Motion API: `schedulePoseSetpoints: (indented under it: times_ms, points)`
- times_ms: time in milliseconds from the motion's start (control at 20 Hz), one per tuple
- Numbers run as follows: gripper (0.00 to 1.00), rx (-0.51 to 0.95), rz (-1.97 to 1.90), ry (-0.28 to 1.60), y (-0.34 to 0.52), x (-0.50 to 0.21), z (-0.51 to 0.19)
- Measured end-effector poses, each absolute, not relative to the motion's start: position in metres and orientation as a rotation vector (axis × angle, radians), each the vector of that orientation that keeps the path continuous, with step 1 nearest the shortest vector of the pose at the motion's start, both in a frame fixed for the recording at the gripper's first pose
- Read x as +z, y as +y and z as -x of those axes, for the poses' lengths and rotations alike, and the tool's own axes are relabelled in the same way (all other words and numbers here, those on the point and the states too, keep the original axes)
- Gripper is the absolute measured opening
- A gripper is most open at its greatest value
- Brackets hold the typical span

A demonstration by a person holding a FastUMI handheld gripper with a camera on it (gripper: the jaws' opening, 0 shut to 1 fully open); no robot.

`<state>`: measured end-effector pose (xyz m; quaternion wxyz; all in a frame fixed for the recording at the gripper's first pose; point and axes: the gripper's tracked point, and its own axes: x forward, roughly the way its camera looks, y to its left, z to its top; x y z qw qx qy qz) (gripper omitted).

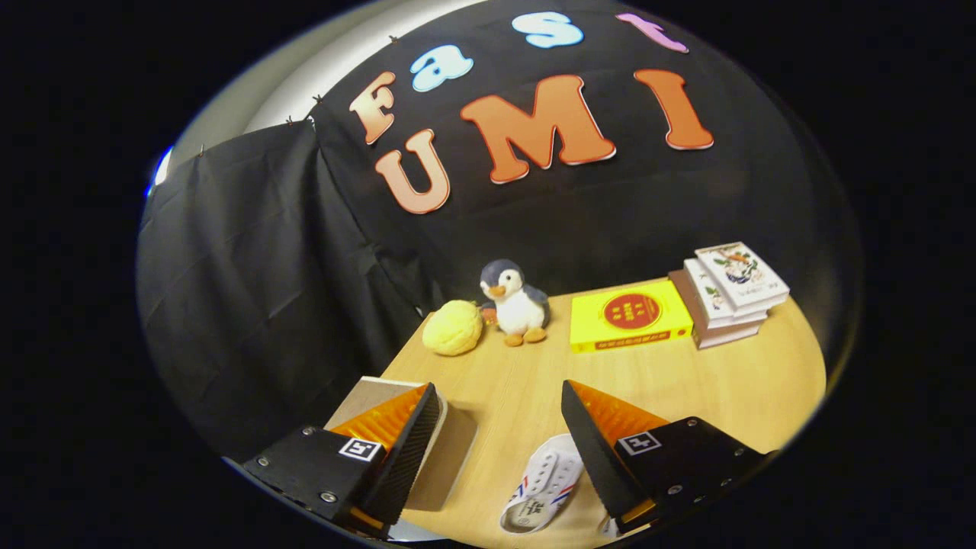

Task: Open the storage box then place both shoes into the box .Put the left shoe in first, then the right shoe, with the right side of both shoes facing outward in a uniform manner.

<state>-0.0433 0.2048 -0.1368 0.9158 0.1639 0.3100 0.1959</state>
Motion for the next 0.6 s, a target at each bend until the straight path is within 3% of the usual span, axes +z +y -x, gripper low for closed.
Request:
schedulePoseSetpoints:
  times_ms: [600]
  points:
    - [0.97, 0.705, -0.490, 1.059, 0.299, -0.234, 0.122]
